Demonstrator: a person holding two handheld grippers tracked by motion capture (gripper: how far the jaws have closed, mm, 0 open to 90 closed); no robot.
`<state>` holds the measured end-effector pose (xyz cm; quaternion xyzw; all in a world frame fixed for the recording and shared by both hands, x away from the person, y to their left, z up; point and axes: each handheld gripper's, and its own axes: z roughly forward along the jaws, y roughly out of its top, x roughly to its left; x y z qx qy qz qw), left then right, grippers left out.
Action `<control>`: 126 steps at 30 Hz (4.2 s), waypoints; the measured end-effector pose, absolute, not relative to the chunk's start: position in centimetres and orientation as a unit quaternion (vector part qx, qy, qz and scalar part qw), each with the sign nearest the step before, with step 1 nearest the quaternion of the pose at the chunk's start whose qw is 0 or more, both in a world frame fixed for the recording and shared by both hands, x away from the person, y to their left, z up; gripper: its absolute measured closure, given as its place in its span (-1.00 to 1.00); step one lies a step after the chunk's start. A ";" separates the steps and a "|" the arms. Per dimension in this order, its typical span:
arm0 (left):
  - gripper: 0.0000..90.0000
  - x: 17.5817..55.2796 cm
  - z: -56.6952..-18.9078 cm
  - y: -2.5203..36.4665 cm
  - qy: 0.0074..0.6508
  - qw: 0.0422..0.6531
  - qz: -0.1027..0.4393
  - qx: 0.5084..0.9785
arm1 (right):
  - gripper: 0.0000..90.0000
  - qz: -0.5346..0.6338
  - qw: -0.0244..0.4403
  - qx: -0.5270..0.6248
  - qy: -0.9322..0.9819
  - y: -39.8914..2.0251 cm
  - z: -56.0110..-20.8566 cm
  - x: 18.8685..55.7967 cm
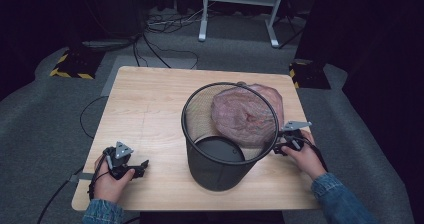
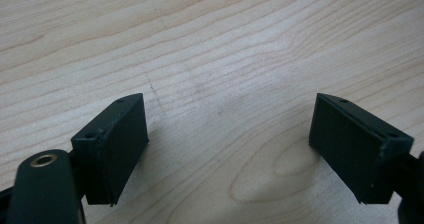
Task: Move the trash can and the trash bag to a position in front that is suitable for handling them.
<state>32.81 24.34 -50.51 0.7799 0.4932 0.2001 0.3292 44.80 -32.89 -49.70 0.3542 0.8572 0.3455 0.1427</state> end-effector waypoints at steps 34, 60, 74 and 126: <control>-0.65 33.0 -50.5 24.3 0.489 0.330 0.199 0.783 | -0.65 0.389 0.170 0.396 0.814 -34.6 -42.4 45.0; -0.65 33.0 -50.5 24.3 0.488 0.331 0.199 0.783 | -0.23 0.356 0.161 0.409 0.825 -33.2 -49.9 47.9; -0.65 33.0 -50.5 24.2 0.489 0.330 0.198 0.783 | 0.88 0.374 0.150 0.371 0.837 -34.0 -48.5 45.8; -0.64 33.0 -50.5 24.2 0.488 0.330 0.199 0.783 | 0.89 0.479 0.230 0.348 0.772 -37.6 -37.4 43.5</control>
